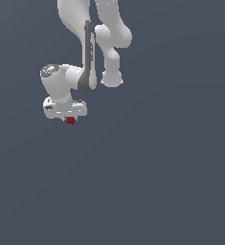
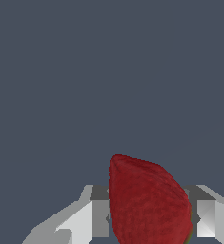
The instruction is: Pick up the object and move it to a goal position.
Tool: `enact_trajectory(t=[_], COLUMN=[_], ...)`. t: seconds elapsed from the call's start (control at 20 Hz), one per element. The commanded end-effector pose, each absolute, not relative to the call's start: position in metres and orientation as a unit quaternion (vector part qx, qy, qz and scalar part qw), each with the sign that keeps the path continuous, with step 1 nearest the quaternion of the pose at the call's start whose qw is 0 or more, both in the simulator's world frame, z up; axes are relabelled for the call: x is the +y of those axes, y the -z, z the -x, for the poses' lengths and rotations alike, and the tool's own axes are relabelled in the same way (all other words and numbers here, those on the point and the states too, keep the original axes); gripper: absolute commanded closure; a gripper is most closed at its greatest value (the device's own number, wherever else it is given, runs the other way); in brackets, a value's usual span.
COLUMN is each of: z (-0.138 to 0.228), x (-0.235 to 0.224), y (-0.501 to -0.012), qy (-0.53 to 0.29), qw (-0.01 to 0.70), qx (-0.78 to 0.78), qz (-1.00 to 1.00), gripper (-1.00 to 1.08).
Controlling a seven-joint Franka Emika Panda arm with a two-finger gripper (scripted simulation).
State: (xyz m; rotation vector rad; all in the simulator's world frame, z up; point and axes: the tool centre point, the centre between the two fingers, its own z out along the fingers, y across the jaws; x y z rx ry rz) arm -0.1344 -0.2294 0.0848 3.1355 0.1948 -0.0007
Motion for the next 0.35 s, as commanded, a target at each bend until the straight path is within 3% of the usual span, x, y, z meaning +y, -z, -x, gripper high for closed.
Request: enact_trajectory(t=[0.0, 0.3], z=[0.1361, 0.1356], x=[-0.2378, -0.2416], y=[-0.0868, -0.0874], qy=[0.0, 0.0], qw=[0.0, 0.0], qx=[0.063, 0.063], qz=[-0.998, -0.998], gripper=[1.08, 1.08])
